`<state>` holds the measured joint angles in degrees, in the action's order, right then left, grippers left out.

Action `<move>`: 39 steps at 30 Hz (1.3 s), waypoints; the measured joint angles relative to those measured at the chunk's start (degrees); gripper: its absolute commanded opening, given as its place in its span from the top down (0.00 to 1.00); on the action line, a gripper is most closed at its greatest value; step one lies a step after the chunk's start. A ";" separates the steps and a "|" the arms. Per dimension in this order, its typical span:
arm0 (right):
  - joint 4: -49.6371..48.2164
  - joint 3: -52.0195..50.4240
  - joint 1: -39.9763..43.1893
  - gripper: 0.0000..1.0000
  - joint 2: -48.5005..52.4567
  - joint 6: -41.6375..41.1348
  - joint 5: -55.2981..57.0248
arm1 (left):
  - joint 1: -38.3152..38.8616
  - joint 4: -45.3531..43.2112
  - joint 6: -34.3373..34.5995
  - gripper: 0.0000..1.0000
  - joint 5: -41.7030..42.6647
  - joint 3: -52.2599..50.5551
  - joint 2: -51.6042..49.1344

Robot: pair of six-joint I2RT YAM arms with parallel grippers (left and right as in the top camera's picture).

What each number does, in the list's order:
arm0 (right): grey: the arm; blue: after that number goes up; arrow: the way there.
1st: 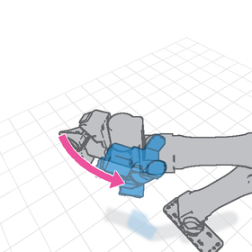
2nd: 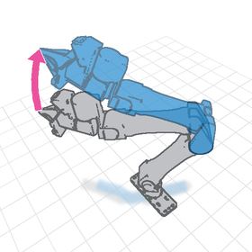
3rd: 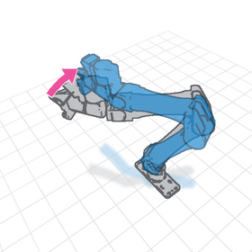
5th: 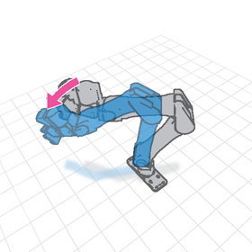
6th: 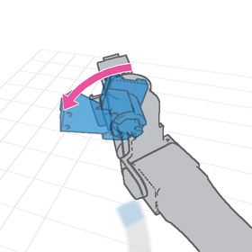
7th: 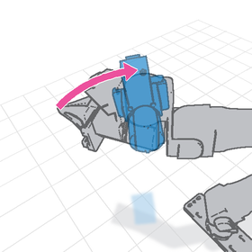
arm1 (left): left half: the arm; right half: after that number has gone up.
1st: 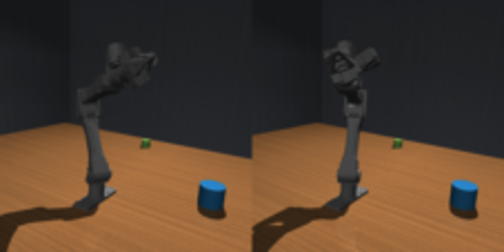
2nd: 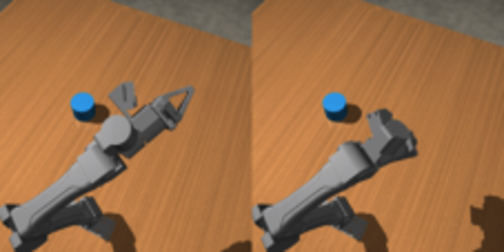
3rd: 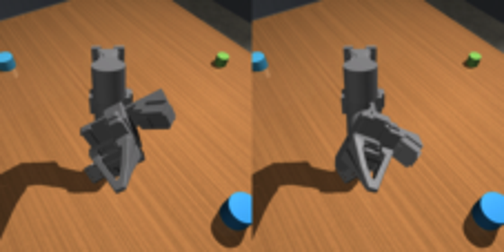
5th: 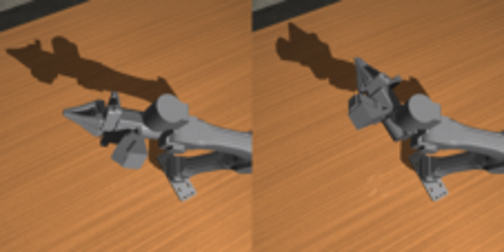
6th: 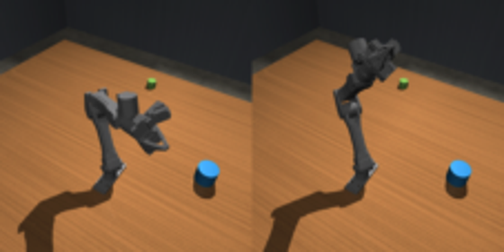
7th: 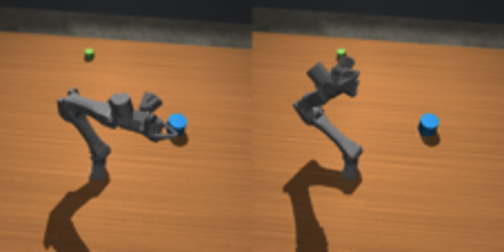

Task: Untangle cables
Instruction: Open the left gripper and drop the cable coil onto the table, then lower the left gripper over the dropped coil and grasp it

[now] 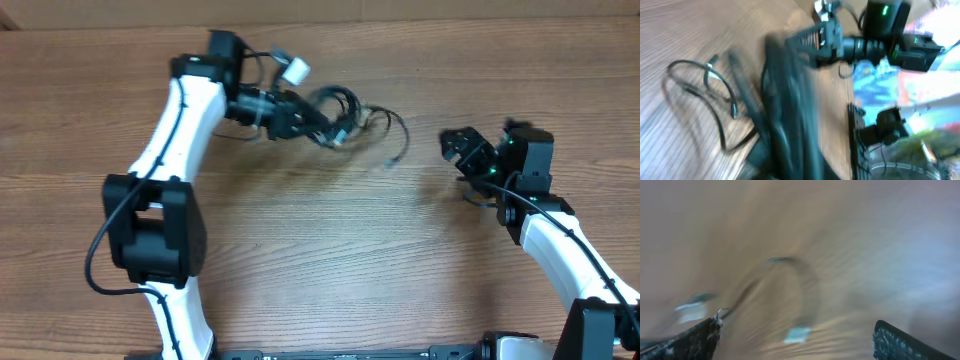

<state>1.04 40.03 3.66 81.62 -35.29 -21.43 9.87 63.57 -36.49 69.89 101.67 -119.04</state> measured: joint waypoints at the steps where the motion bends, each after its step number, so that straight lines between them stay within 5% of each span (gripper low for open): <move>1: -1.64 0.00 -0.02 0.04 0.00 1.38 -2.80 | 1.25 0.04 0.20 0.53 -0.94 0.00 0.00; 2: -3.28 0.00 0.00 0.04 0.00 3.10 -6.47 | 2.32 0.04 0.15 0.33 -1.79 0.00 0.00; 3: -5.07 0.00 -0.02 0.04 0.00 4.35 -9.31 | 3.43 -0.04 0.13 0.00 -2.84 0.00 0.00; 10: -7.48 0.00 -0.04 0.00 0.00 8.37 -18.78 | 7.08 -3.61 9.49 0.01 -20.70 0.00 0.04; 16: -7.41 0.00 -0.04 0.00 0.00 9.07 -20.59 | 7.15 -5.51 23.76 0.25 -36.94 0.00 0.04; 20: -5.03 0.00 -0.04 0.00 0.00 9.40 -20.65 | 7.10 -1.33 20.94 0.27 -36.13 0.02 0.04; 24: 1.79 0.00 0.26 0.00 0.00 9.66 -17.90 | 8.76 5.33 13.79 0.06 -33.24 0.04 0.04; 27: 7.19 0.00 1.49 0.00 0.00 9.57 -14.40 | 11.30 5.46 14.97 0.21 -32.72 0.04 0.04; 31: 11.54 0.00 4.17 0.00 0.00 9.46 -10.71 | 15.02 1.07 23.30 0.30 -33.18 0.04 0.04; 34: 13.07 0.00 5.77 0.00 0.00 9.42 -9.42 | 18.18 -0.68 34.23 0.57 -37.24 0.04 0.04; 36: 13.73 0.00 6.62 0.00 0.00 9.42 -8.96 | 20.13 -0.74 40.35 0.59 -40.33 0.04 0.04; 39: 14.14 0.00 7.48 0.00 0.00 9.42 -8.46 | 22.49 -0.98 47.10 0.45 -43.25 0.04 0.04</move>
<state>15.18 40.03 11.14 81.62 -25.87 -29.89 32.36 62.59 10.61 26.63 101.71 -119.00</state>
